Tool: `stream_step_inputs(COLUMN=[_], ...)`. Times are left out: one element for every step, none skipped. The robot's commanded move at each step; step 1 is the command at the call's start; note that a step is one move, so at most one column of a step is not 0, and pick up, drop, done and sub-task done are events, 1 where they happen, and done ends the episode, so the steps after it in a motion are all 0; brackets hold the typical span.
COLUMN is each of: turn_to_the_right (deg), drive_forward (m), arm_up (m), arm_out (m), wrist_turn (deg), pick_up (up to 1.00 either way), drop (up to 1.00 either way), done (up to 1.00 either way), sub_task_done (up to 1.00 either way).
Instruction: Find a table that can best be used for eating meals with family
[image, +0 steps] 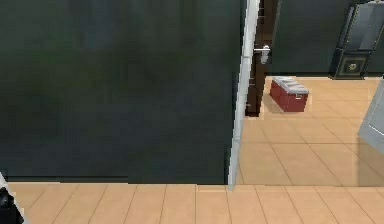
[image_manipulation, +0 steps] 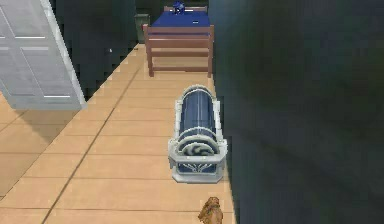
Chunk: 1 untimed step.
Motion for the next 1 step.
stream_step_inputs(turn_to_the_right=[0.0], drive_forward=[0.15], arm_up=[0.0], arm_out=[0.0], wrist_turn=[0.0], pick_up=[0.0], drop=[0.0], done=[0.0], sub_task_done=[0.0])
